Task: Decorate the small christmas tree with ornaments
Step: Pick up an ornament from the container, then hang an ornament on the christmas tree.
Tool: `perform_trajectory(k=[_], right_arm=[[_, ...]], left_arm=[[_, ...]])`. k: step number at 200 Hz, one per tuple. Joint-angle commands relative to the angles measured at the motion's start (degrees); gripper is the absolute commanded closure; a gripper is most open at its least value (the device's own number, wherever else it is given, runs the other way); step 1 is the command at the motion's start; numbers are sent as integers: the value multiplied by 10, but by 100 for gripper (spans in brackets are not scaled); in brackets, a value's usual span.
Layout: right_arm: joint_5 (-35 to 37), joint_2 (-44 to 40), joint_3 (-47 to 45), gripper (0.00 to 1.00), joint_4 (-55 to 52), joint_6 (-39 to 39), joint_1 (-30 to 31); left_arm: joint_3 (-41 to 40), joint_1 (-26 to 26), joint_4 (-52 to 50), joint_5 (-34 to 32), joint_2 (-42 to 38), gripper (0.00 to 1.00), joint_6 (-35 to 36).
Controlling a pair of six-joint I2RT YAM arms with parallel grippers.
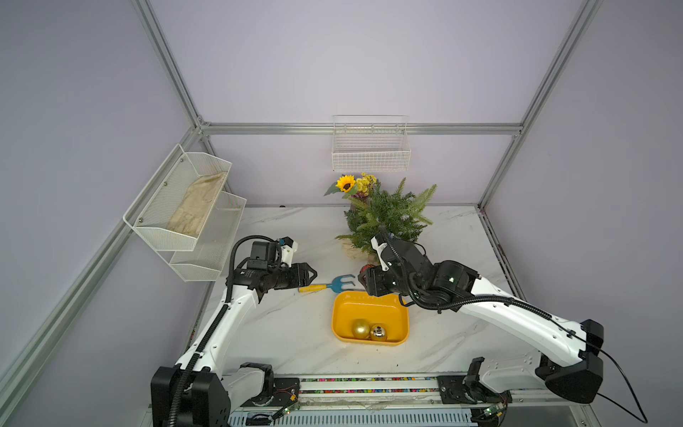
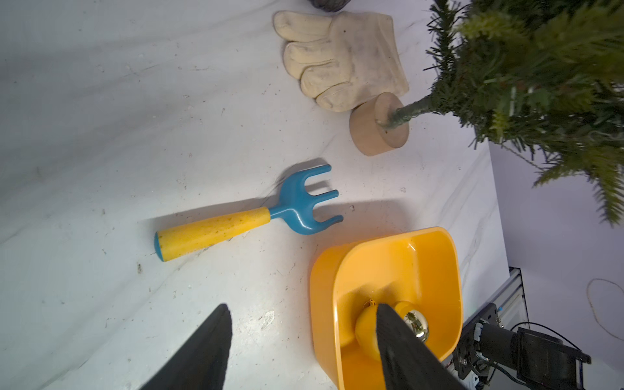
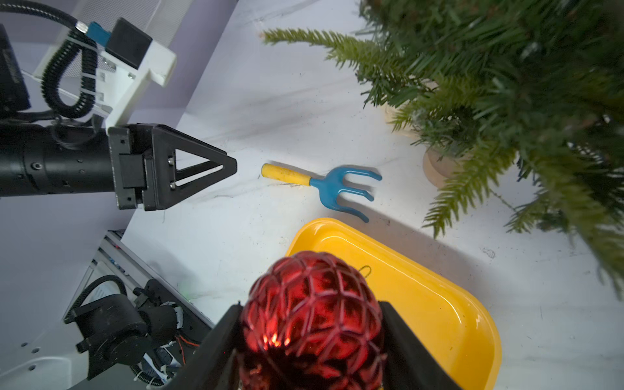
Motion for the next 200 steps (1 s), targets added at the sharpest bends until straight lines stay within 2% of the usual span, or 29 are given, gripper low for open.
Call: perform_trajectory(k=[1,80,131,200], right_arm=[[-49,-26,19,40,28,-35,-19],[-104,-50,136,41,33,-81,-60],[-107,9,249,40,31,-110,-75],[-133,91,318,40,32,-113,-103]], left_arm=[[25,-12,39,39,-27,32,14],[30,-28,102,1,-66,33,44],[19,-28,87,-44,-66,32,81],[9,-27,79,-71,-75,32,84]])
